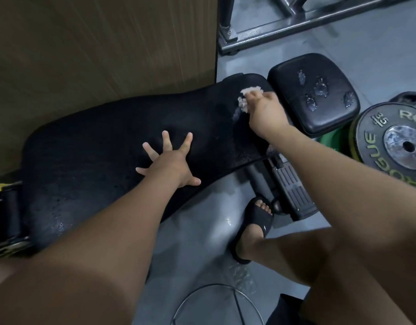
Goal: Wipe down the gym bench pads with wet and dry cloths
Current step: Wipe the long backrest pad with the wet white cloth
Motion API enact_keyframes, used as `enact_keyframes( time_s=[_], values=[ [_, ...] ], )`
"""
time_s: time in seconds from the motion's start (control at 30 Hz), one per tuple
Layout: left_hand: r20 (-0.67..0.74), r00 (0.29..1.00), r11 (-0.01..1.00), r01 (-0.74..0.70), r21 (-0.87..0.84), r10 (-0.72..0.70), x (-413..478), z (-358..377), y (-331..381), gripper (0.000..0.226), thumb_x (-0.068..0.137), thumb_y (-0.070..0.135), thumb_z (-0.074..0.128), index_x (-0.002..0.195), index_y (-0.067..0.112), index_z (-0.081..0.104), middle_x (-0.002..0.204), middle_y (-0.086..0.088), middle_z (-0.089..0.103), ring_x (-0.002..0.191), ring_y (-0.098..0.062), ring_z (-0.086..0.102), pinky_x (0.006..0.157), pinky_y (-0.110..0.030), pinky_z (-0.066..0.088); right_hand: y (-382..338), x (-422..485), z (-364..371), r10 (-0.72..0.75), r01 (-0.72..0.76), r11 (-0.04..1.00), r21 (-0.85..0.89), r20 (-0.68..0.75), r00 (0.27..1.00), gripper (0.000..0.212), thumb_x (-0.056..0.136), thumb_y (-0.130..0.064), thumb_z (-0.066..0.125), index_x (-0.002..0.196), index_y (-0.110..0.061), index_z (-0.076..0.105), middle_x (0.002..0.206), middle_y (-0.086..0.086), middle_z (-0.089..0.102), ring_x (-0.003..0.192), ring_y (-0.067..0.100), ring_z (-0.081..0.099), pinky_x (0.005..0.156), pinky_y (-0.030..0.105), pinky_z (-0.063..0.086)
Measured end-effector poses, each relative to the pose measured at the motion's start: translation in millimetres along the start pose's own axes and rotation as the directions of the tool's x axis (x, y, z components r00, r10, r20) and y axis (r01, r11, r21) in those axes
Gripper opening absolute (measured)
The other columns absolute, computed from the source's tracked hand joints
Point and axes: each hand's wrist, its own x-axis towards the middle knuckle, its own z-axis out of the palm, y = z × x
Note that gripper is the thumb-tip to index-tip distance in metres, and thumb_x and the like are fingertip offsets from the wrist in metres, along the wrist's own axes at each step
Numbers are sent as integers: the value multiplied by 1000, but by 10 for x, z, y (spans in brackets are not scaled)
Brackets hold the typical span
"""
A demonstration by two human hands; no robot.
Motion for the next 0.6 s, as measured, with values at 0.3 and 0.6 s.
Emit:
enact_keyframes(
  time_s=[0.3,0.6],
  values=[
    [-9,1000,1000,-2,-11,2,63,13,-31,127,74,46,86,141,69,-20,152,11,-49,142,-44,-39,107,-83,9,-267,-902,235,-302,312,946,85,-108,947,33,91,-5,54,123,-10,64,118,-1,65,104,29,53,90,32,49],
    [-15,1000,1000,-10,-12,10,55,3,-49,127,74,48,86,142,68,-19,152,11,-50,142,-45,-39,108,-82,8,-347,-55,116,-104,102,994,-45,-55,993,38,91,-7,42,125,-5,58,125,16,61,107,38,54,101,38,39]
  ],
)
